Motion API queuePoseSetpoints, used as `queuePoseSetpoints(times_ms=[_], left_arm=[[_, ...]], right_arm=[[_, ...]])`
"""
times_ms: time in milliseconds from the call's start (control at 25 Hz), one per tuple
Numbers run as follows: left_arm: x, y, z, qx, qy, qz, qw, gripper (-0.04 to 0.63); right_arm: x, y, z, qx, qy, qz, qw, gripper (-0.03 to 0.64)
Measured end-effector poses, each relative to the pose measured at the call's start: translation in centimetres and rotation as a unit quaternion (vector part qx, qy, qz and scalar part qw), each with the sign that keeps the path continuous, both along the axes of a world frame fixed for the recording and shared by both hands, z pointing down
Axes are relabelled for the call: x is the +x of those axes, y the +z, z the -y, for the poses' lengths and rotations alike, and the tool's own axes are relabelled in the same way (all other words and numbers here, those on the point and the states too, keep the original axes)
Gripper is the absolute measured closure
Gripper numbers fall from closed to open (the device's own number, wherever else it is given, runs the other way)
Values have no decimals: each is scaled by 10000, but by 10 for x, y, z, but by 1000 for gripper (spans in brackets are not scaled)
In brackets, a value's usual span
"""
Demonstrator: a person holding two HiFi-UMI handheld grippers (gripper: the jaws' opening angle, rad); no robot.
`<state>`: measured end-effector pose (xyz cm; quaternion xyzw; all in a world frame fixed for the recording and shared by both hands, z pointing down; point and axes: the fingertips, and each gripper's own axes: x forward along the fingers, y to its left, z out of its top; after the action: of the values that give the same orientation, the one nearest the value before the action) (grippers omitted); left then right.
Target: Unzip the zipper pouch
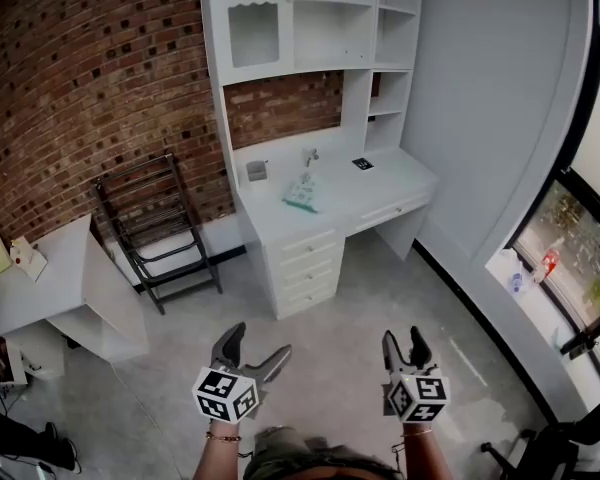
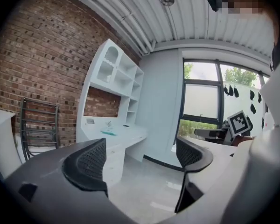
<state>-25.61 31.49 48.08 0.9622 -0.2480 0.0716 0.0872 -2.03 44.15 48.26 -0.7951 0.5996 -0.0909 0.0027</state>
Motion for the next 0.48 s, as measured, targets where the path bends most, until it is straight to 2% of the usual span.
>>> queuePoseSetpoints(times_ms=[120,240,360,480], left_arm=[[7,1,-3,21,121,29,9999,103],[12,-2,-4,-137,167,-204,9996,37],[17,1,-4,-99,204,-110,9997,25],[21,5,-6,-166,239,-80,9995,25]], right_arm=[[-1,1,5,28,-201,76,9998,301],[-6,2,11,67,-440,150,9989,189],[-10,0,17,193,-596,147,9979,82],[-11,3,19,195,-676,124,9974,52]])
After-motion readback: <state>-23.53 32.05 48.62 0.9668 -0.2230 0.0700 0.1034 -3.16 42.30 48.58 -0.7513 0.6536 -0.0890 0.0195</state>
